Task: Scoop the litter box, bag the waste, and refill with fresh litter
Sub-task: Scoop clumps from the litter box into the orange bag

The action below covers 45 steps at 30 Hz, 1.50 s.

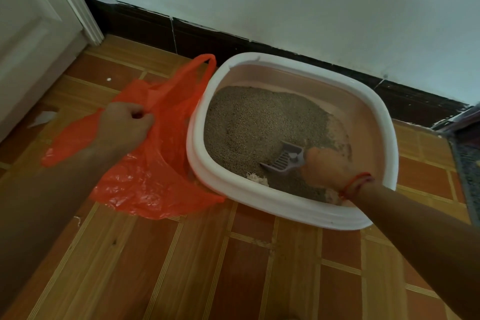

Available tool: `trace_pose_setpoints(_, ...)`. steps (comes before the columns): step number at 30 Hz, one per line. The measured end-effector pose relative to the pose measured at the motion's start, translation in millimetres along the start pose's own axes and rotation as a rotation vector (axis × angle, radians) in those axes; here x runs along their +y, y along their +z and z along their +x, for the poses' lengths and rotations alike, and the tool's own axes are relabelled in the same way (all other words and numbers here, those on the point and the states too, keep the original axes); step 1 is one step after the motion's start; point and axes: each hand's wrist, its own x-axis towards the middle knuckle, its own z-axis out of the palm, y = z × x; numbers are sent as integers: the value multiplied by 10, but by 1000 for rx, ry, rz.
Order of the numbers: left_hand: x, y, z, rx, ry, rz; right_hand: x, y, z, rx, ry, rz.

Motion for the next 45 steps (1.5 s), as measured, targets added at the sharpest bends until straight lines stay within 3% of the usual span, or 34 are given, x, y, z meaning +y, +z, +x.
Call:
trace_pose_setpoints(17,4,-12,38,31,-35,-21,-42,181,338,174,-16,307)
trace_pose_setpoints(29,11,-67,18,33,-32,-24,125,-78,281,419,-47,454)
trace_pose_setpoints(45,17,-112,-2,40,-36,-60,39,-195,243,421,-90,462)
